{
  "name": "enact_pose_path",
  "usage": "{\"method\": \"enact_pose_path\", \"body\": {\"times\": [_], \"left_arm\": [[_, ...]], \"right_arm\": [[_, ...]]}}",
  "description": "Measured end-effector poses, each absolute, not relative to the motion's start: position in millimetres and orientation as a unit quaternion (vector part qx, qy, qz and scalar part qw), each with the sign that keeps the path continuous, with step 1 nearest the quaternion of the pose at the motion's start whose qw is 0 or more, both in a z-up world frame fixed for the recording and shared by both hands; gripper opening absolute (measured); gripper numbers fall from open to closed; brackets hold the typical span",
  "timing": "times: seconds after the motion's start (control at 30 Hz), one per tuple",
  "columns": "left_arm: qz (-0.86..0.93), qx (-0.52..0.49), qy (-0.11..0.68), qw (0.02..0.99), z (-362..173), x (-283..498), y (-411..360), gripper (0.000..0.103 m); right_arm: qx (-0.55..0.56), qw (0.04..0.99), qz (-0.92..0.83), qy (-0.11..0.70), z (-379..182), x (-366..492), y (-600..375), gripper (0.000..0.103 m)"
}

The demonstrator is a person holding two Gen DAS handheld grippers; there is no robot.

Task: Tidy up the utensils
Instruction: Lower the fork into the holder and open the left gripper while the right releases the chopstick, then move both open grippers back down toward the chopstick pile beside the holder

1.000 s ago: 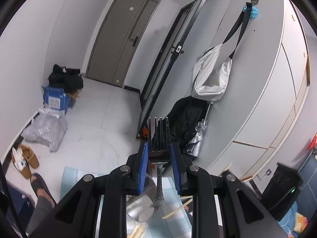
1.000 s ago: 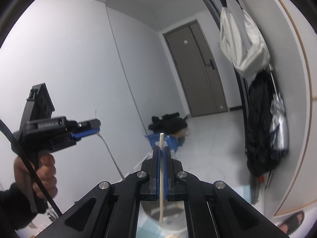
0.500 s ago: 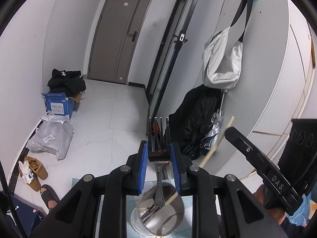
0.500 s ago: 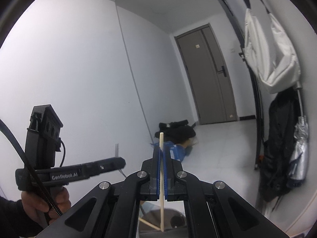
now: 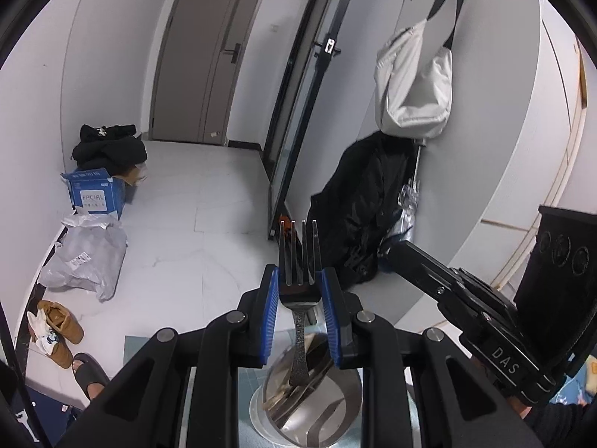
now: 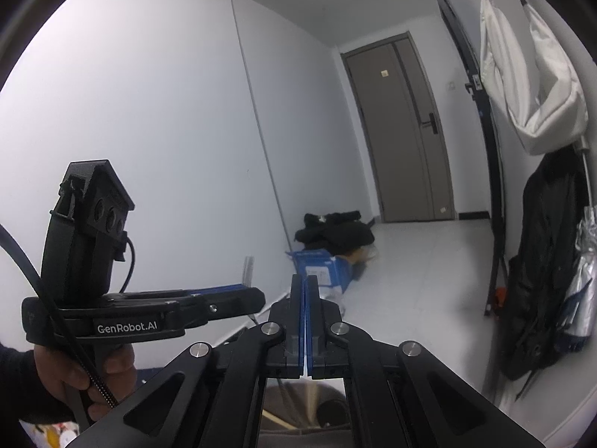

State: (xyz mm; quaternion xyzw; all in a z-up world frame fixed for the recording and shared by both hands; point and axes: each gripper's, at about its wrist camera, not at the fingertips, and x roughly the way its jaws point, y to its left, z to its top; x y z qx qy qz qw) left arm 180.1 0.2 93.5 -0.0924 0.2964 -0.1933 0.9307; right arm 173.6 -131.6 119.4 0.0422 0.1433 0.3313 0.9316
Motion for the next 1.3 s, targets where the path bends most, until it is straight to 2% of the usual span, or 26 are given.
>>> {"method": "enact_pose_path", "body": {"times": [0.2,0.3,0.37,0.5,0.6,0.67,0.9,1.07,1.3], "left_arm": [[-0.214,-0.088,0.330,0.915,77,183,0,0.019],[-0.221,-0.110,0.347,0.905,75,183,5,0.023],[-0.220,-0.119,0.343,0.906,78,178,9,0.042],[-0.200,-0.125,0.337,0.911,84,171,13,0.045],[-0.169,-0.134,0.339,0.916,86,167,17,0.053],[-0.147,-0.138,0.337,0.920,86,163,21,0.062],[-0.081,-0.132,0.329,0.932,89,144,29,0.068],[-0.068,-0.129,0.310,0.939,95,126,31,0.079],[-0.057,-0.124,0.293,0.946,95,107,35,0.088]], "right_arm": [[0.043,0.931,0.323,0.167,106,172,-136,0.000],[0.049,0.933,0.310,0.177,99,169,-144,0.003],[0.054,0.935,0.297,0.188,93,166,-152,0.003],[0.069,0.935,0.278,0.212,83,159,-163,0.003],[0.073,0.936,0.267,0.218,80,151,-167,0.006],[0.074,0.936,0.263,0.221,80,147,-168,0.013],[0.078,0.937,0.261,0.218,87,125,-166,0.033],[0.075,0.939,0.260,0.213,93,103,-159,0.047],[0.075,0.940,0.253,0.215,95,81,-152,0.060]]}}
